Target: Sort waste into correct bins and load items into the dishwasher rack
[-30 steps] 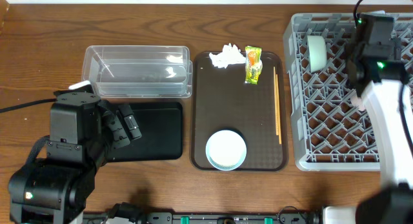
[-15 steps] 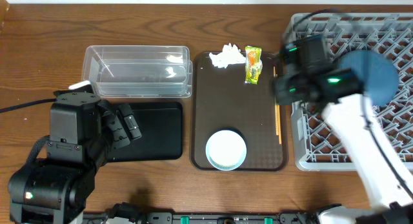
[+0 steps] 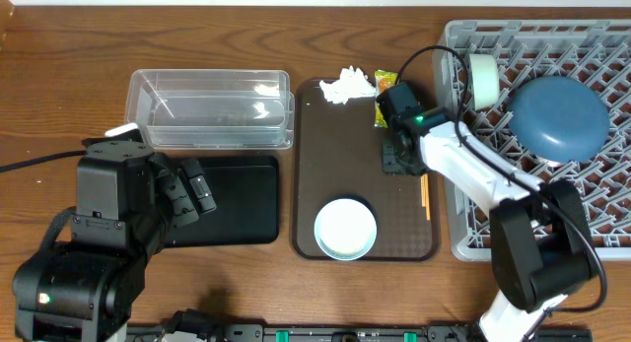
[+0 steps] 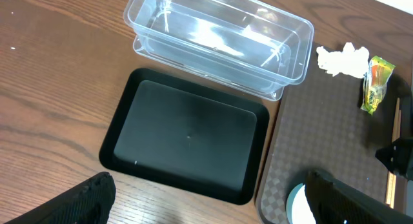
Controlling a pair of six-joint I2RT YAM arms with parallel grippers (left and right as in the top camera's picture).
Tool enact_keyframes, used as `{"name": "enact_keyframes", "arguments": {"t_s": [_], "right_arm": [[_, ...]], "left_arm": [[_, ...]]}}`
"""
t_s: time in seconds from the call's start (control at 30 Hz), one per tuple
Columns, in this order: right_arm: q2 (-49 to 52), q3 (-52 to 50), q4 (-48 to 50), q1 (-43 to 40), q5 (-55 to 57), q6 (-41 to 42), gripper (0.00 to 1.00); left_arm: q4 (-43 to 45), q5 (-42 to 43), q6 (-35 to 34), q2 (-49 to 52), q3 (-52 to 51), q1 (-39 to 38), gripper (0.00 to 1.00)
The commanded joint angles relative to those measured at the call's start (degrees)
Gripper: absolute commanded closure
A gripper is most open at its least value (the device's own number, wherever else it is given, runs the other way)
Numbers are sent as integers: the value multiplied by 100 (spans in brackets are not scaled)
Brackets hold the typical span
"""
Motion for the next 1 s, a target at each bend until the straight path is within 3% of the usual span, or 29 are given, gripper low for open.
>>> {"name": "enact_keyframes", "arguments": {"t_s": [0.0,0.17,0.3,0.33,0.4,0.47,0.77,0.97], "right_arm": [[256,4,50,-168,136,0,57],[527,4,98,-273,-7,-94,57],[715,2,79,-278,-190,-155,64],[758,2,76,-269,-269,-153,69],[813,2,74,-264,-494,-153,90],[793,7,70,-267,-638,-155,99],[-662,179,-291,-275,-914,-656,99],[-1893,177,-407,-588,-354,-1174,99]], "left_arm": [[-2,-94,-33,-9,0,20,4],[-2,-94,-33,-9,0,20,4],[-2,-94,-33,-9,0,20,4],[-2,-94,-33,-9,0,20,4],[0,-94,-33,-9,0,20,4],[0,-94,-33,-9,0,20,4],[-2,-94,-33,-9,0,20,4],[-2,-94,-33,-9,0,20,4]]}}
